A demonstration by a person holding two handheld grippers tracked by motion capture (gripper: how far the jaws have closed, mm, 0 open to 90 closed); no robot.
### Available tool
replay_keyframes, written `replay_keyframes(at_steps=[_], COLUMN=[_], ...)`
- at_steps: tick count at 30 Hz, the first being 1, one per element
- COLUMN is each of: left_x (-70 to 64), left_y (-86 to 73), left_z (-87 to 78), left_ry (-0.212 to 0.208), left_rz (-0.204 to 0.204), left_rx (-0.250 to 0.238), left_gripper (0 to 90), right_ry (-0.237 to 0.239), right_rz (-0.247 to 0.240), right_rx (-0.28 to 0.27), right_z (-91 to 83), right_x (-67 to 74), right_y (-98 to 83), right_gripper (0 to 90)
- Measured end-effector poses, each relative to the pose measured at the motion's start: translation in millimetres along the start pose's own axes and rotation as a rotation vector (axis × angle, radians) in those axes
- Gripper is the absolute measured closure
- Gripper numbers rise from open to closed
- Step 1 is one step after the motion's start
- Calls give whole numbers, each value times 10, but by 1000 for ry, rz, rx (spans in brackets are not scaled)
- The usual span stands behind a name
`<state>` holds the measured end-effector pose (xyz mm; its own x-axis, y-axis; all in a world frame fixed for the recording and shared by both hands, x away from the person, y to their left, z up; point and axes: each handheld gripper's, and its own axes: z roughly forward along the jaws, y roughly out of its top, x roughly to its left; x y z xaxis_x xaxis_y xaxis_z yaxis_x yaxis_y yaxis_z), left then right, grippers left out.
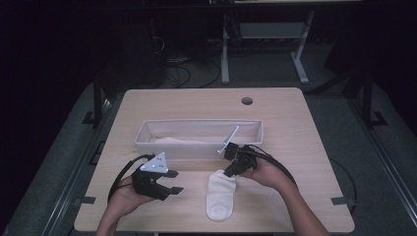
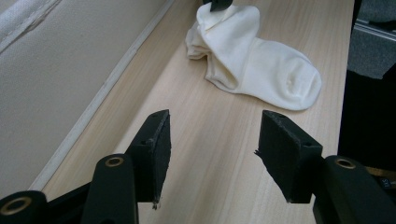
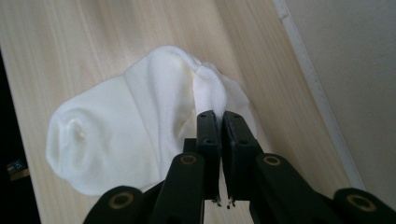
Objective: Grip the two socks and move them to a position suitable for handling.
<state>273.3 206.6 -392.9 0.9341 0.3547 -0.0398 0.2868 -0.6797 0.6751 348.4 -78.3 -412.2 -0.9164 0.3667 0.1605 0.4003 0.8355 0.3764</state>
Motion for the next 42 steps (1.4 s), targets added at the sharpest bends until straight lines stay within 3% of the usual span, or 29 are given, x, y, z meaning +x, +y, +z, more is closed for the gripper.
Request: replay_keyframes(at_steps=[12,23,29,34,38,42], left_x=[-3,-10,-9,-10,-18,-19], left_y=[3,8,15,11,21,22], left_z=[22,28,28,40,39,60], left_ry=[-4,-1,-3,-5,-7,-10], left_rz=[-2,0,2,0,2,5], left_rx=[2,4,3,11,6,15], left_gripper=[438,438,437,436,437,437], right_ry=[-7,-20,0,39,50,67], right_rz=[-42,-100,-116,-122,-126,-147], right_rx=[-49,-55,-59,-67,-75,-49], right_z=[-195,-278,-278,-289,-302,-223], right_x=[175,397,482,532,558,614], right_y=[-31,-69,-118,-180,-201,-165], right_gripper=[852,837,815,742,755,813])
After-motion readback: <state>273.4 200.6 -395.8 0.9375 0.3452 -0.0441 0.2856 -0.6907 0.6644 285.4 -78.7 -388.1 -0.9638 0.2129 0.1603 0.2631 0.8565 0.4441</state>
